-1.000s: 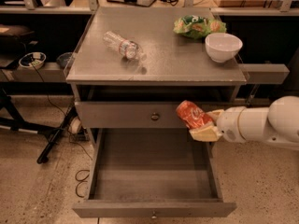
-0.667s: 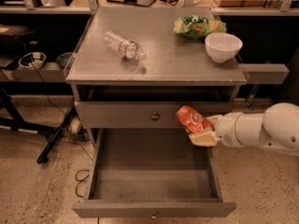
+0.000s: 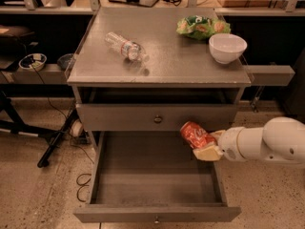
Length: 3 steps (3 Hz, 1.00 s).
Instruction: Place coke can into middle drawer
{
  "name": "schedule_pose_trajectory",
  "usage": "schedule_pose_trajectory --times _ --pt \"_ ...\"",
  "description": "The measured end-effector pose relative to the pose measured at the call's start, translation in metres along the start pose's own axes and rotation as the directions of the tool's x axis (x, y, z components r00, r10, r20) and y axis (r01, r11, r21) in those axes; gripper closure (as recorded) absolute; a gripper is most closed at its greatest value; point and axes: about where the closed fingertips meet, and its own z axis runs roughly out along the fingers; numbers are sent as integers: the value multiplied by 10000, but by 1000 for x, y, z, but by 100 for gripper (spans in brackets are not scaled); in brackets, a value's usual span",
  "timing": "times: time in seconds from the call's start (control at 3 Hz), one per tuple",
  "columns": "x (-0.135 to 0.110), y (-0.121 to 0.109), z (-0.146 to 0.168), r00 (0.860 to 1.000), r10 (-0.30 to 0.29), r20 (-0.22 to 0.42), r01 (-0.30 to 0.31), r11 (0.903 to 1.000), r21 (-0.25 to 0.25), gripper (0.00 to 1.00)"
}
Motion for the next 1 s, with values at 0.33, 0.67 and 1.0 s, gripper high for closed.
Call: schedule_pose_trajectory --times 0.33,0.67,1.0 --pt "16 5 11 9995 166 -267 -174 9994 -304 100" --pt "16 5 11 9995 164 -266 -173 9994 -306 100" --pt "18 8 17 10000 -82 2 82 9978 -656 100"
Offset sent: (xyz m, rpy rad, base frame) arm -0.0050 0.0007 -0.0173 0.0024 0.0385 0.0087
